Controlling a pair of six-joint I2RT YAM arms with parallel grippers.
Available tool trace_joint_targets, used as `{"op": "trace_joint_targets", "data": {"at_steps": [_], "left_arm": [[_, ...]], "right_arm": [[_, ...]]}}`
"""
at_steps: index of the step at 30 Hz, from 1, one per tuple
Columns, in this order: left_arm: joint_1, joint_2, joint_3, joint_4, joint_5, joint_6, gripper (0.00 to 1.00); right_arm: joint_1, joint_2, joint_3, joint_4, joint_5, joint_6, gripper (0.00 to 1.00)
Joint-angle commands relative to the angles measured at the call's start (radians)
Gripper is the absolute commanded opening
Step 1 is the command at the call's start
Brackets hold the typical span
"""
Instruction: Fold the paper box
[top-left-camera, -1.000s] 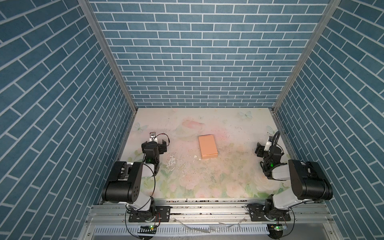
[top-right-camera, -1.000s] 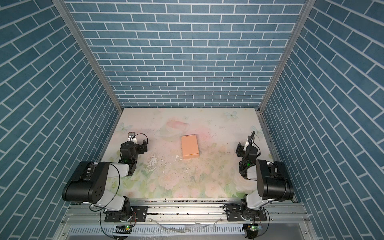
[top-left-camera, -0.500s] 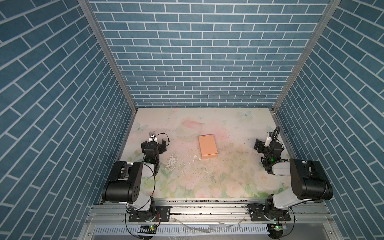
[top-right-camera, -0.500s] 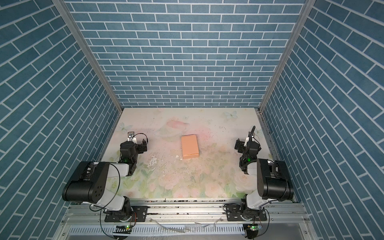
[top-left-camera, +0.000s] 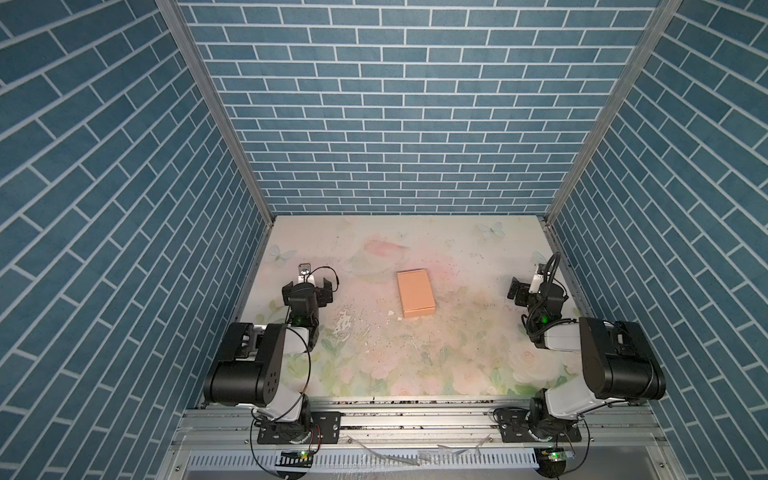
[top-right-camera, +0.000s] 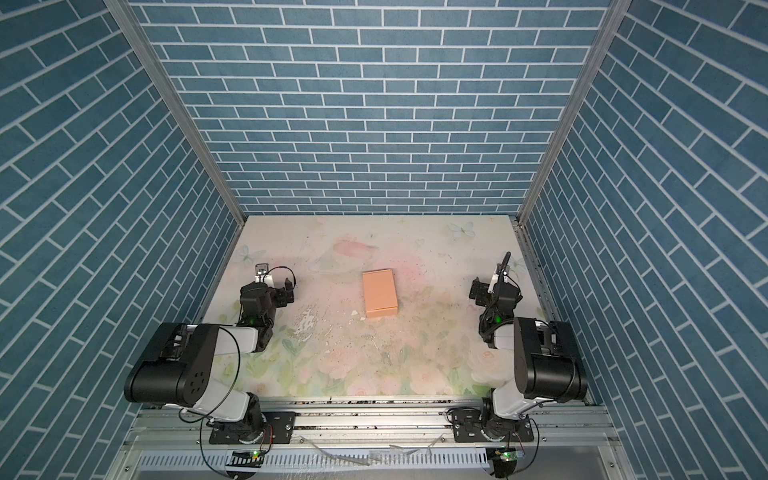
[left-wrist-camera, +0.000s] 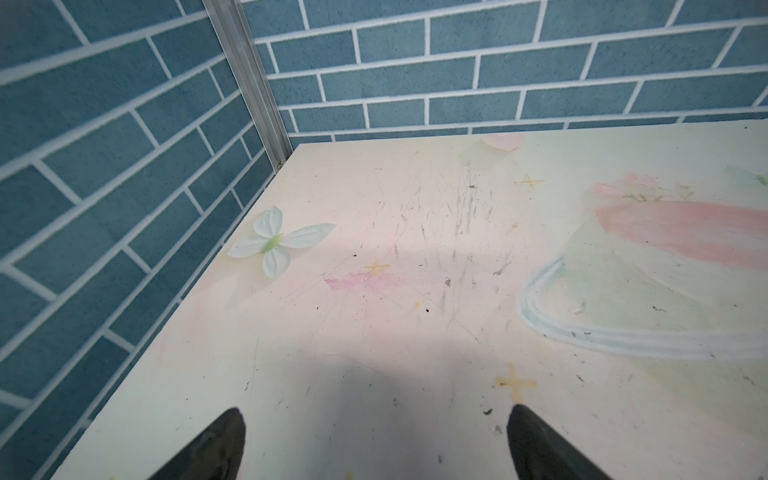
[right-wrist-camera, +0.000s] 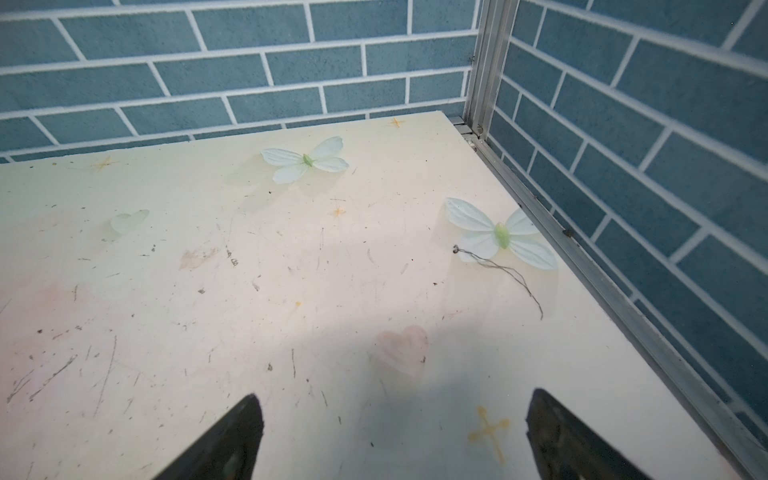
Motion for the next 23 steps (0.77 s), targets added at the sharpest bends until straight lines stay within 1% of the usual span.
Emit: {"op": "trace_joint_targets", "data": {"at_steps": [1,23], "left_arm": [[-0.002,0.002,-0.002,0.015,-0.009,0.011,0.99],[-0.002,0.005,-0.001,0.02,-0.008,0.012,1.0]], "right_arm": [[0.001,0.001,0.001,-0.005,-0.003,-0.029,0.99],[0.001,0.001,0.0,-0.005,-0.002,-0.029,0.99]]}}
